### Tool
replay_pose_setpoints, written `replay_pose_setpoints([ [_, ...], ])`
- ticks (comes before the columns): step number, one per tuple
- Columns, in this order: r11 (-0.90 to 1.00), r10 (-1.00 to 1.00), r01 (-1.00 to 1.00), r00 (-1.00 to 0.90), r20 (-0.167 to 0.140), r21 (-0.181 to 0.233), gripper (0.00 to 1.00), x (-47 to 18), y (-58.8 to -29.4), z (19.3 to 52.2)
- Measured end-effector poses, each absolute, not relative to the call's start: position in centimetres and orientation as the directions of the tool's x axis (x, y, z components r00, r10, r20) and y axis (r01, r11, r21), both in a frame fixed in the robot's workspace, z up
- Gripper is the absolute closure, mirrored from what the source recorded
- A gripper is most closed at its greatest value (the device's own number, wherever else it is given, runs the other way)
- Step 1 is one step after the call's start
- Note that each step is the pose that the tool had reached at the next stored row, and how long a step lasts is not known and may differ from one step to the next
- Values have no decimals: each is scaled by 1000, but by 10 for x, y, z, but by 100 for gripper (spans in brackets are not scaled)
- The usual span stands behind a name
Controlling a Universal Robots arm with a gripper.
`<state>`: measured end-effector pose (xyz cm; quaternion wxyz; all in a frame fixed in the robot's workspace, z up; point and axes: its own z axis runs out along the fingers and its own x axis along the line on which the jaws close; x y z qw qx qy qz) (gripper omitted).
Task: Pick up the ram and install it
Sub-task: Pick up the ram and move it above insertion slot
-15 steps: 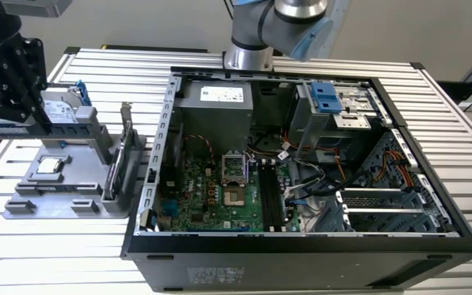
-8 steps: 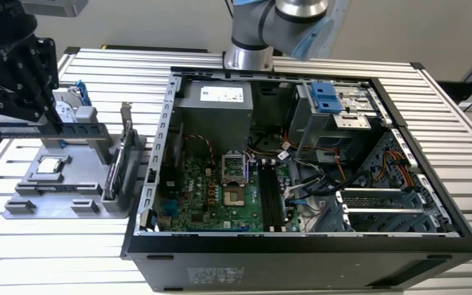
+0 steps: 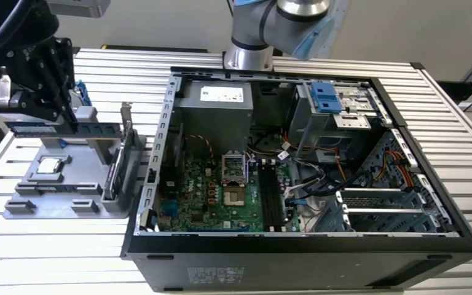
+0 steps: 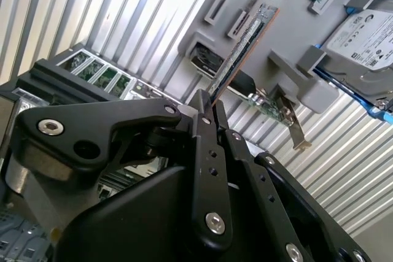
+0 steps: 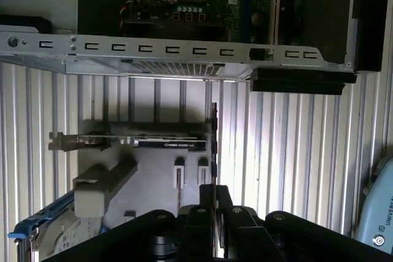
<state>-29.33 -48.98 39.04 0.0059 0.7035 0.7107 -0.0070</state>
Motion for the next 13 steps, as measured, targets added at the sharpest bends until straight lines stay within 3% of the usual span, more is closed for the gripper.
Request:
replay_pose_setpoints([
  [13, 10, 1000, 1000, -10, -18, -9, 100, -271, -490, 398],
])
